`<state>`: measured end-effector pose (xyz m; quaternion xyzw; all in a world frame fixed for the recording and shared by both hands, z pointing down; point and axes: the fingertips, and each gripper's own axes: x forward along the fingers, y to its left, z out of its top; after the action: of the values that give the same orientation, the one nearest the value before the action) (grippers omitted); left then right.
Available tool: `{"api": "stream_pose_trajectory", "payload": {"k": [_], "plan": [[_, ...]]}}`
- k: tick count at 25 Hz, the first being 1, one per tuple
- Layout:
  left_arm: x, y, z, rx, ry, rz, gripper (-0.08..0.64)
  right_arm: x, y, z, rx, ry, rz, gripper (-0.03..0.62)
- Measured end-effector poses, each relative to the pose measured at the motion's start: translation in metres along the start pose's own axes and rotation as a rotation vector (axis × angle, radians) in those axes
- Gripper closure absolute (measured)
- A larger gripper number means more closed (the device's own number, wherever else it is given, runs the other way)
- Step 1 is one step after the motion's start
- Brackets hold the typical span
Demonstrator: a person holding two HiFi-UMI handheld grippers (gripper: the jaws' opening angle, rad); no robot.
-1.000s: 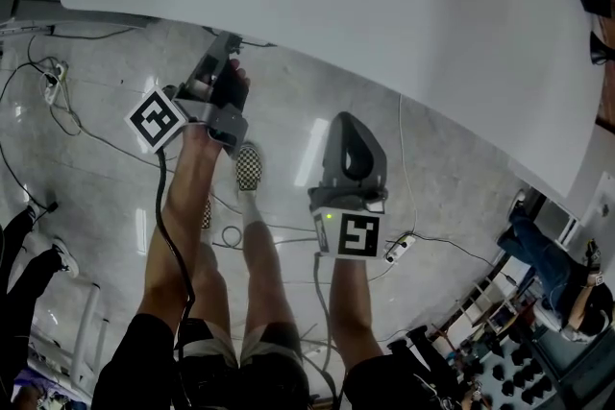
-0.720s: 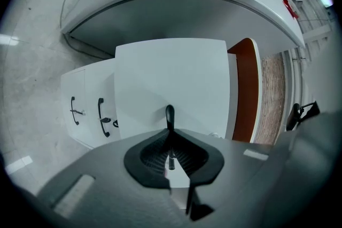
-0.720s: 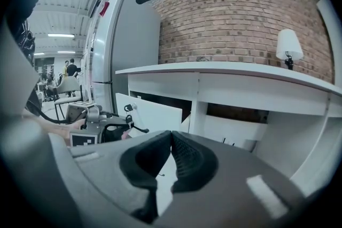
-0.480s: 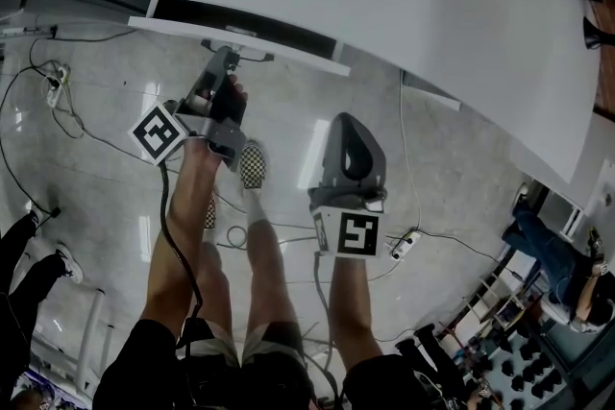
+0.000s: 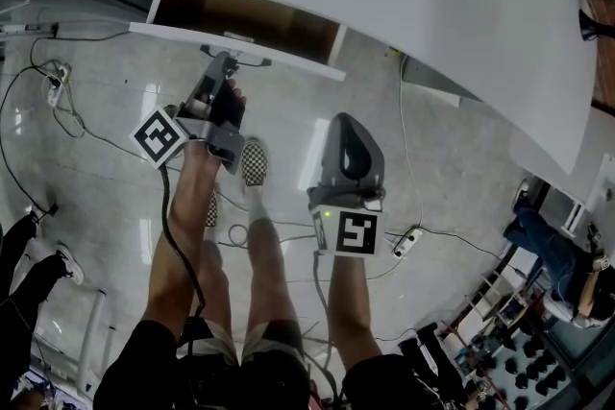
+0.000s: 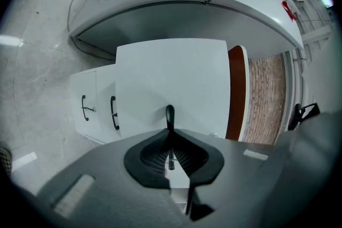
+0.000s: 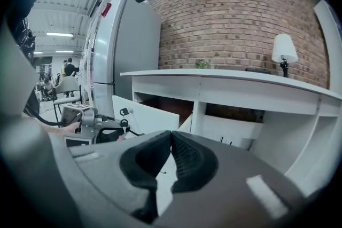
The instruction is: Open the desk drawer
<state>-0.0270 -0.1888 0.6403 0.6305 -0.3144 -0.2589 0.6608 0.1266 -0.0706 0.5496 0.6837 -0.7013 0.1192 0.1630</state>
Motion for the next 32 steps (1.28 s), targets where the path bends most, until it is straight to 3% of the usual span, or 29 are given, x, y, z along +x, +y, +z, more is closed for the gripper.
{"api": "stream_pose_trajectory", "payload": {"k": [19, 21, 25, 27, 32], "plan": [[-0.001, -0.001, -0.001, 0.0, 0.003, -0.03, 0.532, 0.006, -0.005, -0.001, 0.004, 0.007, -0.005, 0.589], [-0.002, -0.006, -0.001, -0.012, 0.003, -0.06, 0.49, 0.007, -0.004, -0.001, 0.004, 0.007, 0.0, 0.589], [-0.002, -0.014, 0.001, -0.019, 0.007, -0.113, 0.328, 0.008, -0.002, -0.001, 0.006, 0.007, 0.004, 0.589], [-0.002, -0.011, 0.0, -0.018, 0.012, -0.106, 0.268, 0.009, -0.001, -0.001, 0.004, 0.001, 0.008, 0.589], [-0.005, -0.002, -0.002, -0.023, 0.008, -0.061, 0.198, 0.008, 0.0, -0.001, 0.001, 0.004, 0.009, 0.589]]}}
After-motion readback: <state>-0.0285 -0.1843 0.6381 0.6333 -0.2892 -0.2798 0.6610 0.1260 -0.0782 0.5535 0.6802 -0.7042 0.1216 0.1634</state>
